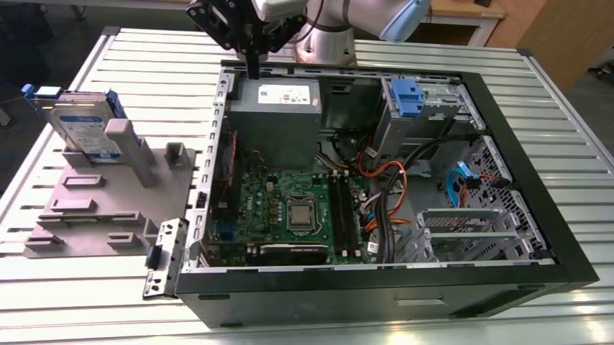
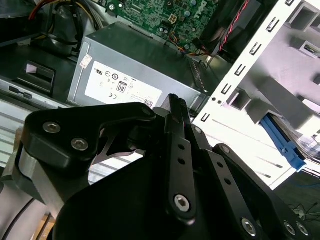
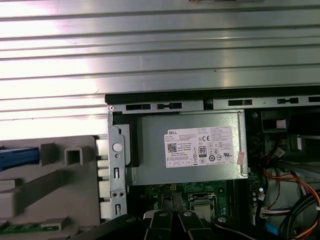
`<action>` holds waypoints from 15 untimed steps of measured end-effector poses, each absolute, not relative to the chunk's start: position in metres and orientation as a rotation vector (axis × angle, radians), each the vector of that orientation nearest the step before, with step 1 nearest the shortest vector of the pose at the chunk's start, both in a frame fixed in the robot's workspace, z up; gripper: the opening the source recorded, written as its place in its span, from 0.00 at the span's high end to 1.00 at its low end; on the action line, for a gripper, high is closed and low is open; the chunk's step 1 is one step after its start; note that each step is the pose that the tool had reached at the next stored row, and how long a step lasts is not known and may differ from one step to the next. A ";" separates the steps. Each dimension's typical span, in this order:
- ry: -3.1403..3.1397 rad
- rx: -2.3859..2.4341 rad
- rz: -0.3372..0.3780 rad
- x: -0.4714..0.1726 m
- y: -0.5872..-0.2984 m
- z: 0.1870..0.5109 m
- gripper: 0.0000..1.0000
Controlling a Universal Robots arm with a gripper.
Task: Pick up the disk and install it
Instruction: 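Reach for the disk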
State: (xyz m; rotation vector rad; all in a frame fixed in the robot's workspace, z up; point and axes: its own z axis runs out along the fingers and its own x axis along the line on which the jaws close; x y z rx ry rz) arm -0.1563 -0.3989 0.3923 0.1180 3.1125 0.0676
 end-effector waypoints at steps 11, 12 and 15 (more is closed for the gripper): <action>3.112 0.119 0.068 -0.160 -0.399 0.392 0.89; 3.112 0.119 0.068 -0.161 -0.399 0.392 0.89; 3.112 0.119 0.068 -0.163 -0.399 0.392 0.89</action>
